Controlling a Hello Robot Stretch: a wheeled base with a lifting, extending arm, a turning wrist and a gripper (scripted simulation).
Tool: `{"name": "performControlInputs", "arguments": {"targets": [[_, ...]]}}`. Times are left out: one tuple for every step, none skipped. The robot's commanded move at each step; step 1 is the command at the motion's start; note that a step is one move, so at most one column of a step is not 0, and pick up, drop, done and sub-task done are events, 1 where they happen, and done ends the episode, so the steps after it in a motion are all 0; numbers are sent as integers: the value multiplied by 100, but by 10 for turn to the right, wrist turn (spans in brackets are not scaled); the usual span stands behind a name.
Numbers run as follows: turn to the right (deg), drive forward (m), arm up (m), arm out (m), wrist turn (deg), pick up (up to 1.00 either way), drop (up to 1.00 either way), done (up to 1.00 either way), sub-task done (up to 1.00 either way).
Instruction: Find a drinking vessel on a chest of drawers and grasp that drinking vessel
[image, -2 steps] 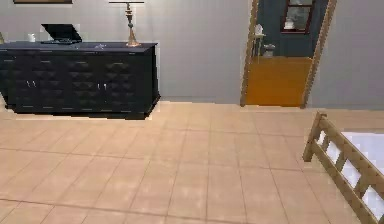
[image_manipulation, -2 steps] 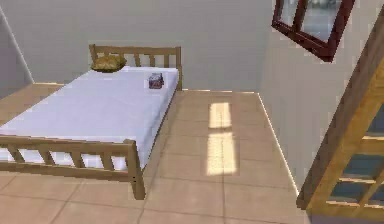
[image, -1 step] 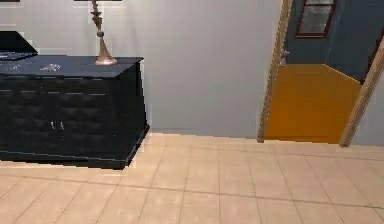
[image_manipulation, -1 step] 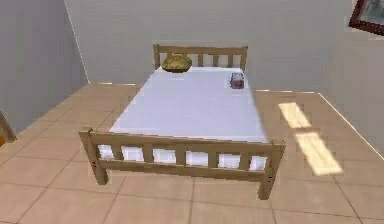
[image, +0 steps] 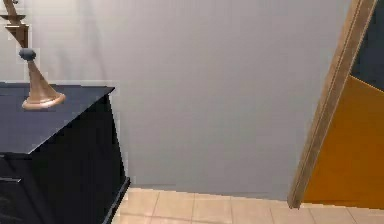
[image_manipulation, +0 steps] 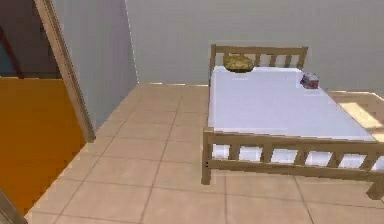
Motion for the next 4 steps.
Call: {"name": "performControlInputs", "arguments": {"targets": [[-450, 0, 0, 0, 0, 0, 0, 0, 0], [-330, 0, 0, 0, 0, 0, 0, 0, 0], [-30, 0, 0, 0, 0, 0, 0, 0, 0], [0, 100, 0, 0, 0, 0, 0, 0, 0]]}}
